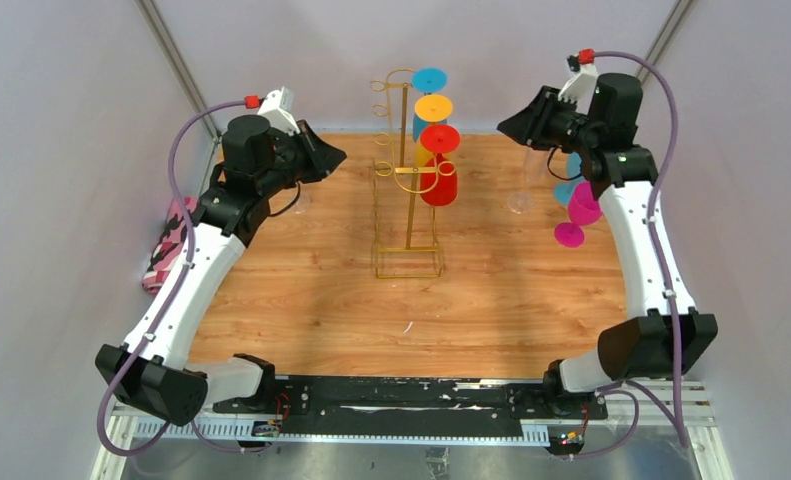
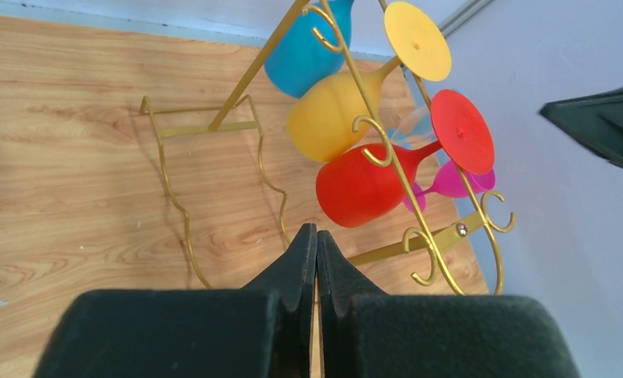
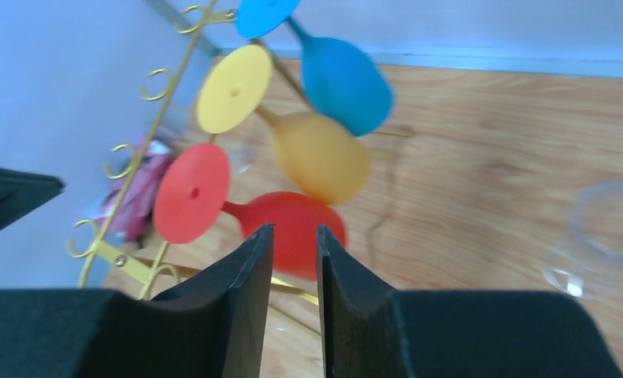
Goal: Take the wine glass off the wine glass rack
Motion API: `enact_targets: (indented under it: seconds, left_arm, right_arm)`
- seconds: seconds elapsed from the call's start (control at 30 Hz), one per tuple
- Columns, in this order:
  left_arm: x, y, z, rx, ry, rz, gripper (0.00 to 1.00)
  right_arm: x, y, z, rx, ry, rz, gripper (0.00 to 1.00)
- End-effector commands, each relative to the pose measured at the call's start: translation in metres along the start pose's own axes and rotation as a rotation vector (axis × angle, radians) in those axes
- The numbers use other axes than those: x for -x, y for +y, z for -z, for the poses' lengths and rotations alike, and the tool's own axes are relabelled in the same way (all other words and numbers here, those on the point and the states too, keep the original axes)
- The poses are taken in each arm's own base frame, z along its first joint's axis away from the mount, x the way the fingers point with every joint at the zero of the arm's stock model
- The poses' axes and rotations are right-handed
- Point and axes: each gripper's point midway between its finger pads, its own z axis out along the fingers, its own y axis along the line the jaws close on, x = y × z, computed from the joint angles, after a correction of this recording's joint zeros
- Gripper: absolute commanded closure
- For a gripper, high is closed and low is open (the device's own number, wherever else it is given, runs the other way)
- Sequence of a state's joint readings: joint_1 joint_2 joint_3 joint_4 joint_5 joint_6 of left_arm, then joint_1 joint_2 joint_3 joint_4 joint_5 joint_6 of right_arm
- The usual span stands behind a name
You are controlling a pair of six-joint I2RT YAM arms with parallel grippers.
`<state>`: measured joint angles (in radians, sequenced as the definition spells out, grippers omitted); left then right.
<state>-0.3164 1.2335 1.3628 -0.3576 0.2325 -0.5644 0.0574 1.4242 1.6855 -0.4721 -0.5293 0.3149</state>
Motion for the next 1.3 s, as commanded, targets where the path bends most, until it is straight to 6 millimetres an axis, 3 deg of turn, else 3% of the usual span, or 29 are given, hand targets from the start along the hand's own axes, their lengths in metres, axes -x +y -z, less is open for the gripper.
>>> enact_targets:
  seconds: [0.0, 0.23, 0.4, 1.07, 1.13, 1.27]
  left_arm:
    - [0.011, -0.014, 0.011, -0.05, -0.054, -0.013, 0.96]
    - [0.014, -0.019, 0.018, -0.062, -0.066, -0.004, 0.96]
    - [0.012, -0.017, 0.021, -0.05, -0.066, -0.007, 0.96]
    - [0.011, -0.016, 0.024, -0.043, -0.067, -0.009, 0.96]
    - [0.012, -0.016, 0.025, -0.046, -0.07, -0.013, 0.96]
    - [0.012, -0.016, 0.027, -0.04, -0.069, -0.015, 0.96]
  right_arm:
    - [-0.001, 0.055, -0.019, 0.398, -0.003, -0.18, 0.7]
    - [0.0, 0.071, -0.031, 0.586, 0.026, -0.301, 0.69]
    - [-0.004, 0.07, -0.041, 0.631, 0.063, -0.346, 0.69]
    - [-0.059, 0.074, -0.069, 0.595, 0.212, -0.363, 0.68]
    - [-0.062, 0.077, -0.071, 0.6, 0.221, -0.367, 0.7]
    - [-0.061, 0.079, -0.073, 0.601, 0.221, -0.368, 0.83]
